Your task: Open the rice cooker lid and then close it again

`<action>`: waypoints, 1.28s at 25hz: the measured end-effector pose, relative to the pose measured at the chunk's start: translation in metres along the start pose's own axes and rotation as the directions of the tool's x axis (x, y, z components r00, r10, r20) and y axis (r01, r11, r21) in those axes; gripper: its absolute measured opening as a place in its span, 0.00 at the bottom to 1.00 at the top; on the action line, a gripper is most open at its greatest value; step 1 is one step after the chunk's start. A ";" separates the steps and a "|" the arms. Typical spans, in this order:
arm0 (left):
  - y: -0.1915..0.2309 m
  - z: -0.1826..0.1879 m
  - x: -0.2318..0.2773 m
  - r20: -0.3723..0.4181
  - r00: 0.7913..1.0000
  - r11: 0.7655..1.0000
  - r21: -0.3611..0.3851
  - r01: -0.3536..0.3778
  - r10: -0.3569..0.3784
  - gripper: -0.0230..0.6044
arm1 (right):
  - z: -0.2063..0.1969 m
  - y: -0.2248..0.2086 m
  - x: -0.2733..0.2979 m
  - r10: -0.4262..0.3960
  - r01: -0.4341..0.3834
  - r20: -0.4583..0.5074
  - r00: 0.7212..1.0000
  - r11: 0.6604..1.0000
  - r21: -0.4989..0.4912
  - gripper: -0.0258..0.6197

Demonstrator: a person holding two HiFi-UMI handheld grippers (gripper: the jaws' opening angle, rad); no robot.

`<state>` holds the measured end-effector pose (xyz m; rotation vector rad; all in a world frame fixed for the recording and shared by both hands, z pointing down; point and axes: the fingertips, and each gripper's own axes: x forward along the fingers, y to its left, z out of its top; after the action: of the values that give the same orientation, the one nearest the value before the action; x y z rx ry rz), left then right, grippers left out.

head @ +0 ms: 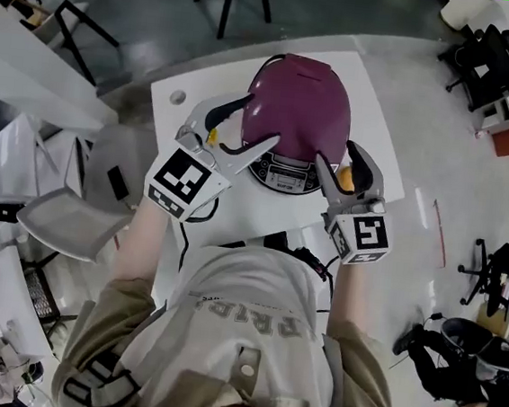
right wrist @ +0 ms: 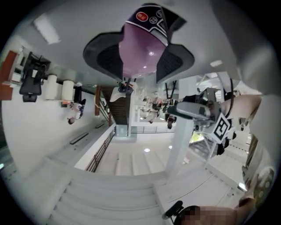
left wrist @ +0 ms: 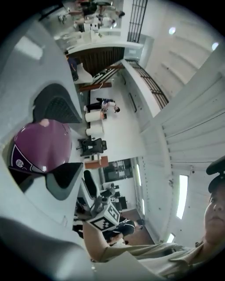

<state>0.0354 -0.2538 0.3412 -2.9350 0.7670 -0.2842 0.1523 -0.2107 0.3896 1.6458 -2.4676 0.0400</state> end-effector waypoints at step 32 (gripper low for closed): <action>0.008 0.031 -0.075 0.279 0.833 0.879 -0.154 -0.452 0.477 0.06 | 0.074 0.031 -0.042 -0.373 0.395 0.303 0.877 0.919 -0.012 0.04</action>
<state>-0.0258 -0.2224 0.2985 -2.6390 1.4177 0.2495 0.1301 -0.1695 0.3128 2.2160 -2.2409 -0.3720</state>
